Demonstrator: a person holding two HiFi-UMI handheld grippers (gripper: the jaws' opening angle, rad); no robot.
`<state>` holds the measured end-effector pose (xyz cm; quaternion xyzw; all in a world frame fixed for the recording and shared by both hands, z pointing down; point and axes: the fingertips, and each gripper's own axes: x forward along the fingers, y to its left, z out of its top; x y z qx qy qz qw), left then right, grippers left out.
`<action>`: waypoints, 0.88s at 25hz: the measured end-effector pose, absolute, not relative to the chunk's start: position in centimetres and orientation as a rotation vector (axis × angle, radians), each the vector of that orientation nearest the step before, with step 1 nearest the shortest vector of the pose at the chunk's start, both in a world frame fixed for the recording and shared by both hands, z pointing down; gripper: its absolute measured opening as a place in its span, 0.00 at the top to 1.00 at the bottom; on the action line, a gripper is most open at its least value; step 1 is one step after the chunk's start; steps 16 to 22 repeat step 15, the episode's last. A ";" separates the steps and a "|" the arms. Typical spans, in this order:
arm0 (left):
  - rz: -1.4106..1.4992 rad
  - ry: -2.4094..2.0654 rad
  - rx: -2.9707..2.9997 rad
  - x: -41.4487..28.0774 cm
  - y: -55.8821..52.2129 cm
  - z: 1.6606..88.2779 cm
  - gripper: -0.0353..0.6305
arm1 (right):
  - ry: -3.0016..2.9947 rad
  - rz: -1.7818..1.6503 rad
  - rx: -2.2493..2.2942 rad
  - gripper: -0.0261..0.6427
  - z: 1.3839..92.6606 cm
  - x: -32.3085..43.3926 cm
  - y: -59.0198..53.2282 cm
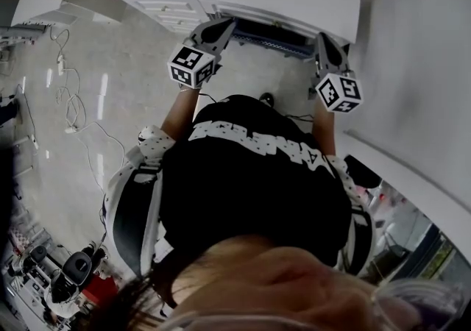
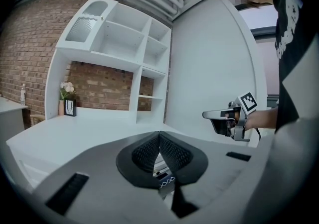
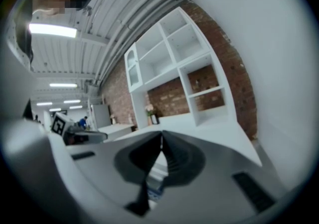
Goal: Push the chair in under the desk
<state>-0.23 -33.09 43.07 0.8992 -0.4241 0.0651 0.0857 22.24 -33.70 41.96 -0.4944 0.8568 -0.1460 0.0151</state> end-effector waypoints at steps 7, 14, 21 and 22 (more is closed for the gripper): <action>0.198 -1.261 2.663 -0.2 -32.9 43.1 0.89 | 2.669 -0.454 -1.532 0.92 41.8 22.1 -33.6; 0.178 -1.273 2.667 -0.3 -33.1 42.8 0.89 | 2.673 -0.446 -1.520 0.92 41.6 21.9 -33.7; 0.182 -1.271 2.669 -0.4 -33.0 43.0 0.89 | 2.673 -0.445 -1.517 0.92 41.6 21.9 -33.7; 0.182 -1.271 2.669 -0.4 -33.0 43.0 0.89 | 2.673 -0.445 -1.517 0.92 41.6 21.9 -33.7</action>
